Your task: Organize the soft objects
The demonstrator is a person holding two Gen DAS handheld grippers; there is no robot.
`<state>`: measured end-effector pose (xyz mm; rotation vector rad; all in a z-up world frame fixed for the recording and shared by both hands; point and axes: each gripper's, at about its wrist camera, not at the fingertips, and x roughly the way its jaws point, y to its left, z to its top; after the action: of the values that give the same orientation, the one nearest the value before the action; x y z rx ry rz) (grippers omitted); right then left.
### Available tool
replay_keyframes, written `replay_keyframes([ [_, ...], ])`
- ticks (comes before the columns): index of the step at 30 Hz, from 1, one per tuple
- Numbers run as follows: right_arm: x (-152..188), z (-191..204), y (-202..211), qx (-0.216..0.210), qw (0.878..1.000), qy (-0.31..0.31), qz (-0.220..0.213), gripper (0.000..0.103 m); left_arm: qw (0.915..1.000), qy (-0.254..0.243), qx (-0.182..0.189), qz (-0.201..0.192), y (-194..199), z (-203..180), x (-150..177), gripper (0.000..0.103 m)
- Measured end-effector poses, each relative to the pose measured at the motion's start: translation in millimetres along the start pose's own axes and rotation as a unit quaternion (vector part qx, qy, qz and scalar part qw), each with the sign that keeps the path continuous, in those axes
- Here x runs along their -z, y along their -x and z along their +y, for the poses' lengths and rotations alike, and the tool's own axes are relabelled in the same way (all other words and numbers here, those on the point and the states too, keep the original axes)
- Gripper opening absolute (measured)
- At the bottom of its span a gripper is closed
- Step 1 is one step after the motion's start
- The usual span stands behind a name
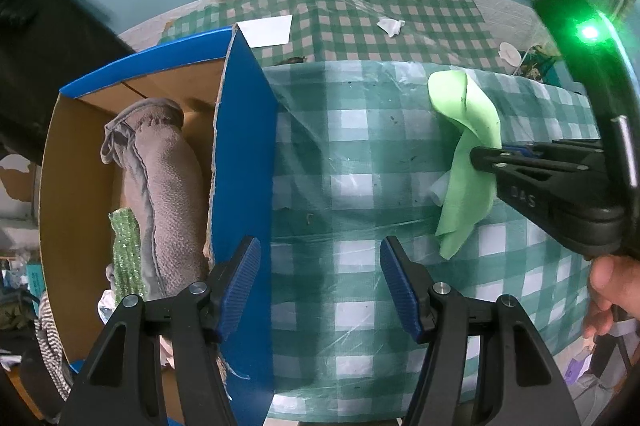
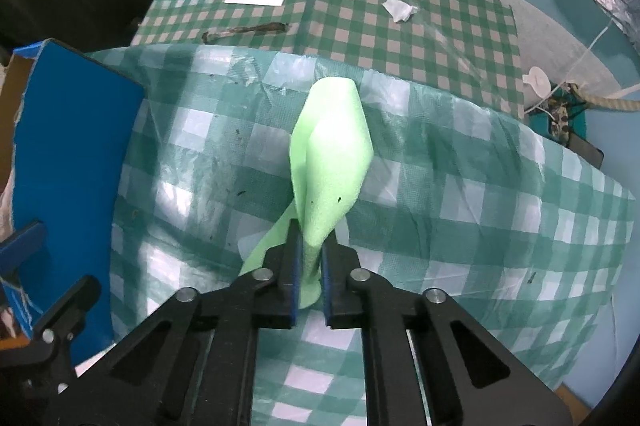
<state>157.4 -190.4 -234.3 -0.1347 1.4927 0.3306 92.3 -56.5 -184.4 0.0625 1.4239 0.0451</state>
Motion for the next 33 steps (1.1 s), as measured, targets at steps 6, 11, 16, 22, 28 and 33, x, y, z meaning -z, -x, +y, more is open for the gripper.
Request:
replay_keyframes([
  [6, 16, -14, 25, -0.027, 0.999, -0.017, -0.015, 0.006, 1.0, -0.003, 0.002, 0.0, -2, -4, -1, 0.064],
  [11, 34, -29, 45, -0.051, 0.998, -0.04, -0.022, 0.006, 0.9999, -0.01, 0.002, 0.003, -5, -12, -3, 0.069],
  [16, 50, -44, 59, -0.056, 0.997, -0.054, -0.028, 0.006, 0.9997, -0.023, 0.007, 0.002, -7, -23, -6, 0.069],
  [22, 60, -65, 59, -0.054, 0.995, -0.074, -0.026, 0.006, 0.9977, -0.068, 0.009, -0.001, -7, -54, -12, 0.069],
  [28, 68, -82, 55, -0.05, 0.994, -0.094, -0.023, 0.006, 0.9946, -0.103, -0.001, -0.002, -14, -75, -21, 0.069],
  [33, 76, -105, 53, -0.016, 0.993, -0.115, -0.019, 0.006, 0.9934, -0.113, -0.014, 0.009, -25, -77, -28, 0.069],
])
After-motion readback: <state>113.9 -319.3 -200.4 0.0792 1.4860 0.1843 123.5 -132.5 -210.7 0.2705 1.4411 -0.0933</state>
